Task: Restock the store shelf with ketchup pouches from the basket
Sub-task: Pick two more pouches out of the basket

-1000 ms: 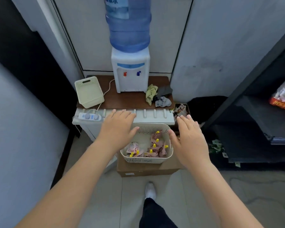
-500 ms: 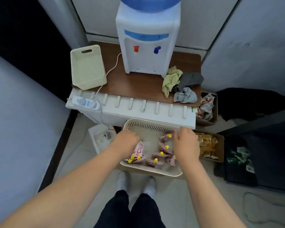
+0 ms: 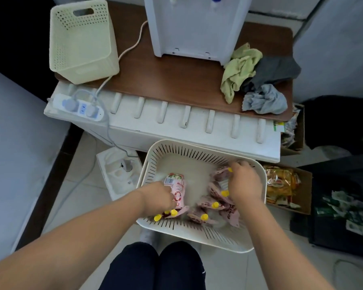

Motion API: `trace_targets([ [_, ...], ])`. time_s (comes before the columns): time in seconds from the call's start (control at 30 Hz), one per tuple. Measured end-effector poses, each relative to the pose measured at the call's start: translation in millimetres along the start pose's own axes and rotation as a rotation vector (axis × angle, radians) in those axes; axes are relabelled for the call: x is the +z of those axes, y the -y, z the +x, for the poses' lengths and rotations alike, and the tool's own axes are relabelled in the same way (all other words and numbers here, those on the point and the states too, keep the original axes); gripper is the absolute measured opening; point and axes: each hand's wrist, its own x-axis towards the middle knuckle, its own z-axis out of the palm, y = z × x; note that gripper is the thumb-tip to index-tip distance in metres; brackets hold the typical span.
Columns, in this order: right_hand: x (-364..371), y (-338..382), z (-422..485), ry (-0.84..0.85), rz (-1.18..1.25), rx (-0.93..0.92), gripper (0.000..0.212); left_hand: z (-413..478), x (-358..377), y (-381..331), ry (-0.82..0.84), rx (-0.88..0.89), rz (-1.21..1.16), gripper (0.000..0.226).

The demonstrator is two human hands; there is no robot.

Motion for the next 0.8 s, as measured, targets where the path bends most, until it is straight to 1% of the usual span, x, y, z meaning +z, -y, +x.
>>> trace_targets([
  [0.17,9,-13,17,-0.040,-0.099,-0.063,0.027,24,5,-2,-0.161,0.055,0.026,0.023],
  [0.2,9,-13,19,-0.031,-0.123,-0.079,0.026,28,5,-2,-0.200,0.056,0.024,0.025],
  [0.27,8,-12,19,0.013,-0.167,-0.098,0.027,35,7,-2,-0.221,0.029,-0.023,0.027],
  [0.33,8,-9,19,0.047,-0.200,-0.119,0.031,42,6,-5,-0.223,-0.039,-0.075,0.026],
  [0.37,7,-8,20,0.060,-0.216,-0.129,0.033,46,4,-7,-0.242,-0.102,-0.116,0.026],
  [0.47,1,-9,16,0.096,-0.241,-0.161,0.034,58,-5,-12,-0.338,-0.281,-0.320,0.031],
  [0.57,-15,-14,2,0.034,-0.227,-0.215,0.026,60,-20,-7,-0.419,-0.452,-0.525,0.027],
  [0.63,-32,-19,-11,-0.059,-0.130,-0.231,0.024,48,-28,2,-0.433,-0.576,-0.636,0.017],
  [0.67,-44,-21,-20,-0.089,-0.075,-0.238,0.020,41,-31,5,-0.464,-0.606,-0.677,0.012],
  [0.73,-75,-23,-38,-0.169,-0.003,-0.267,0.014,26,-45,8,-0.524,-0.604,-0.753,0.008],
  [0.8,-113,-20,-60,-0.214,0.007,-0.277,0.015,12,-69,6,-0.543,-0.545,-0.770,0.011],
])
